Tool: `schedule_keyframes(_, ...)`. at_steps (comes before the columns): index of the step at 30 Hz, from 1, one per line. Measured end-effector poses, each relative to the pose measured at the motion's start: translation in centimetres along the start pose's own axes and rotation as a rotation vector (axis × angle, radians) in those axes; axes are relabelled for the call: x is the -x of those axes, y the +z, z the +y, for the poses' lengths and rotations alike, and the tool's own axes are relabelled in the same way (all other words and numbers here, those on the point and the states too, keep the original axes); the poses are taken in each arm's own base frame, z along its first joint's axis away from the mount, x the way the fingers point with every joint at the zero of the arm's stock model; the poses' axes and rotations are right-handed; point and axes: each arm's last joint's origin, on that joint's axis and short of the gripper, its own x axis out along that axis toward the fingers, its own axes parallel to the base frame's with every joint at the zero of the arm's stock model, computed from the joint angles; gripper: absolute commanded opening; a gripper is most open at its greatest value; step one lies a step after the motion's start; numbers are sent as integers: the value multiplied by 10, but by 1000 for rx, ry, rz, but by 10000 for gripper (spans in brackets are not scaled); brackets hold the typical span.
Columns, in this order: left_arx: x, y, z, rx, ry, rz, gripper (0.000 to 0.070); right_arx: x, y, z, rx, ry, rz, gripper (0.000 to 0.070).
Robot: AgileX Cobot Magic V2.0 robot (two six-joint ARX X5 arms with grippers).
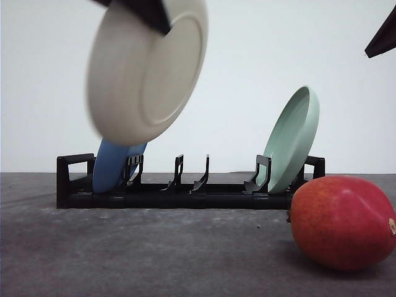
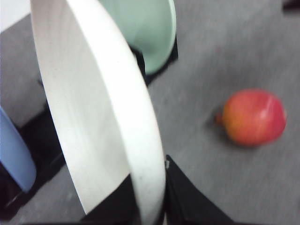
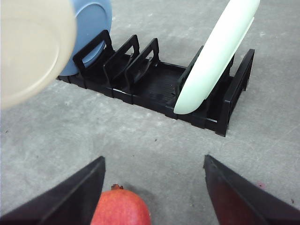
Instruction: Place pomegranate in white plate
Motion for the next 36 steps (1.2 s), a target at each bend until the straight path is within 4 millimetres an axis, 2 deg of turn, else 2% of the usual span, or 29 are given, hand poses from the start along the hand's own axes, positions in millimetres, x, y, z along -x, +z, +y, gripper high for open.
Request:
schedule_keyframes(12, -13, -45, -35, -259, -7, 206, 3, 0, 0, 0, 0, 0, 0, 423)
schedule_keyframes(19, -36, -54, -53, -487, -44, 296, 3, 0, 0, 0, 0, 0, 0, 423)
schedule_keyframes(24, -59, -68, -63, -700, -5, 422, 6, 0, 0, 0, 0, 0, 0, 423)
schedule_keyframes(26, -66, -72, -65, -758, 2, 452, 62, 0, 0, 0, 0, 0, 0, 423)
schedule_keyframes(29, -72, -76, -68, -815, -11, 481, 233, 0, 0, 0, 0, 0, 0, 423)
schedule_keyframes(31, -73, -77, -69, -833, -16, 489, 318, 0, 0, 0, 0, 0, 0, 423)
schedule_keyframes(34, -72, -77, -70, -847, -22, 484, 336, 0, 0, 0, 0, 0, 0, 423)
schedule_keyframes(36, -72, -77, -71, -848, -24, 483, 397, 0, 0, 0, 0, 0, 0, 423)
